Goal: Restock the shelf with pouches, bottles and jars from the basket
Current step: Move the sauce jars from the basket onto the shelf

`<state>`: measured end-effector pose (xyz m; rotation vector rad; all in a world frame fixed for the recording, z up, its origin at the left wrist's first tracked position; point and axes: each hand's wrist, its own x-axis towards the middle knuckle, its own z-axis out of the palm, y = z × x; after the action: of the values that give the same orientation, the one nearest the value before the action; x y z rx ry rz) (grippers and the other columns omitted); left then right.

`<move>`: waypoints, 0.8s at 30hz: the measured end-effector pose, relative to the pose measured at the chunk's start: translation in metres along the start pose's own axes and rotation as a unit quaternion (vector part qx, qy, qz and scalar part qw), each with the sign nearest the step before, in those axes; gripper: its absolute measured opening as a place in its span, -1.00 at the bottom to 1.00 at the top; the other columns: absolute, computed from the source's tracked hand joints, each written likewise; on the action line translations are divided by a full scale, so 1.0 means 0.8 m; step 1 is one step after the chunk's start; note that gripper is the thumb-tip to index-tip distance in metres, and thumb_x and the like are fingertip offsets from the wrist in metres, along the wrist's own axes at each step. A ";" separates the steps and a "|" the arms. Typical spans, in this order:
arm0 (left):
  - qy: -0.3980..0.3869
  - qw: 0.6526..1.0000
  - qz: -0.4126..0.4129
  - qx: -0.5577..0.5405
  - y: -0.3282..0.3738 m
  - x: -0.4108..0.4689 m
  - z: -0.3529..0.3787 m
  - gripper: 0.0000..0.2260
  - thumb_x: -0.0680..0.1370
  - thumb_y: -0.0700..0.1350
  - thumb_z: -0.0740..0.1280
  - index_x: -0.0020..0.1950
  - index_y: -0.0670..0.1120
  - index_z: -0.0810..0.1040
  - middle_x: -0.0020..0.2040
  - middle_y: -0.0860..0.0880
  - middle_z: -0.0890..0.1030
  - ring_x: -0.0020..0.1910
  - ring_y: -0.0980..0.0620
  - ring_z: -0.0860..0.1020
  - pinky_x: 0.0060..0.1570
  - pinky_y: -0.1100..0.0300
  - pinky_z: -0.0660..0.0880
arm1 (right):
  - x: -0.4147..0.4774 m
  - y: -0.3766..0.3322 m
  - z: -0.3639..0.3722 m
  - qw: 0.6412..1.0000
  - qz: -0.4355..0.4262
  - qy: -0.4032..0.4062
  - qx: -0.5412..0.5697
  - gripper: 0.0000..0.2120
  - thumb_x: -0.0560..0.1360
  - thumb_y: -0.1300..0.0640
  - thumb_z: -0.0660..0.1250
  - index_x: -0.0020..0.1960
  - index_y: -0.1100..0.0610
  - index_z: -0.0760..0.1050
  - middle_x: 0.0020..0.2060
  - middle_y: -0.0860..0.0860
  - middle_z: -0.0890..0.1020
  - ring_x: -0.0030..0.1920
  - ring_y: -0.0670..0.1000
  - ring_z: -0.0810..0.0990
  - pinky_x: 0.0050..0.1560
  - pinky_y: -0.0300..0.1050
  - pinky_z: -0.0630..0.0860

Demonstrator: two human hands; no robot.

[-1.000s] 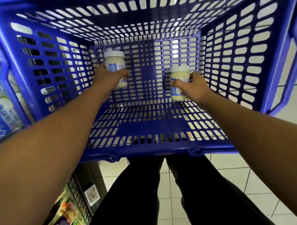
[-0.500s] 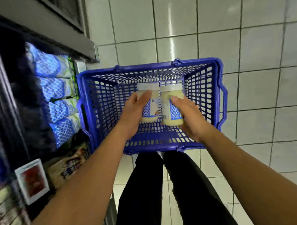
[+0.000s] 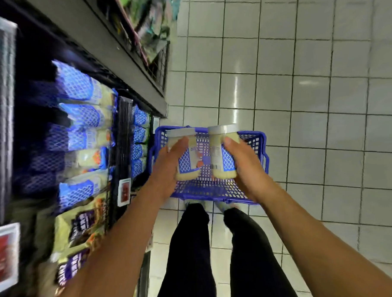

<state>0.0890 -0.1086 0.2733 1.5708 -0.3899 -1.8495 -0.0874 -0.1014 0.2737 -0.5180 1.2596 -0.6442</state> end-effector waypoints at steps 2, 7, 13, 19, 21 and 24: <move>0.011 0.999 0.013 -0.029 0.021 -0.041 0.007 -0.59 0.36 0.08 0.34 0.10 -0.11 0.59 -0.17 -0.04 0.72 -0.25 0.05 0.69 -0.28 0.16 0.64 | -0.027 -0.029 0.011 1.000 -0.012 -0.007 -0.017 -0.67 0.38 -0.28 0.37 0.06 -0.16 0.65 0.05 0.08 0.73 0.07 0.15 0.70 0.13 0.25 0.60; 0.048 0.994 0.056 -0.074 0.066 -0.141 0.016 -0.44 0.35 0.15 0.31 0.26 -0.15 0.53 -0.12 -0.08 0.69 -0.24 0.02 0.67 -0.33 0.17 0.60 | -0.096 -0.092 0.042 0.995 -0.033 -0.059 -0.068 -0.64 0.34 -0.30 0.34 0.03 -0.15 0.62 -0.04 0.03 0.72 -0.02 0.11 0.70 0.00 0.19 0.63; 0.081 0.983 0.123 -0.113 0.093 -0.249 0.030 -0.39 0.38 0.28 0.22 0.22 -0.14 0.56 -0.08 -0.14 0.66 -0.19 -0.05 0.63 -0.18 0.10 0.60 | -0.169 -0.145 0.082 0.978 -0.063 -0.162 -0.112 -0.74 0.34 -0.29 0.33 -0.07 -0.22 0.64 -0.12 -0.03 0.74 -0.13 0.01 0.72 -0.13 0.08 0.64; 0.186 0.948 0.183 -0.180 0.091 -0.335 0.030 -0.31 0.25 0.34 0.31 0.21 -0.07 0.60 -0.05 -0.12 0.70 -0.13 -0.08 0.66 -0.16 0.08 0.60 | -0.227 -0.163 0.120 0.952 -0.080 -0.268 -0.122 -0.77 0.36 -0.22 0.36 -0.08 -0.17 0.68 -0.17 -0.03 0.74 -0.21 -0.08 0.71 -0.32 -0.18 0.59; 0.223 0.930 0.207 -0.206 0.084 -0.365 0.030 -0.38 0.26 0.34 0.30 0.15 -0.03 0.63 0.01 -0.16 0.69 -0.06 -0.13 0.65 -0.06 0.01 0.58 | -0.247 -0.162 0.135 0.942 -0.086 -0.294 -0.136 -0.69 0.37 -0.20 0.36 0.01 -0.09 0.68 -0.09 0.01 0.75 -0.14 -0.05 0.73 -0.26 -0.18 0.60; 0.254 0.905 0.235 -0.247 0.075 -0.416 0.029 -0.49 0.35 0.28 0.28 0.12 -0.01 0.66 0.14 -0.23 0.67 0.02 -0.17 0.64 -0.01 -0.06 0.58 | -0.277 -0.160 0.163 0.919 -0.095 -0.345 -0.165 -0.64 0.43 -0.18 0.32 0.12 -0.04 0.66 0.04 0.05 0.74 -0.01 0.00 0.73 -0.15 -0.18 0.61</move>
<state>0.1016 0.0609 0.5664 1.3754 -0.0375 -1.0113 -0.0195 -0.0382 0.5456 -1.0541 0.6430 -0.3483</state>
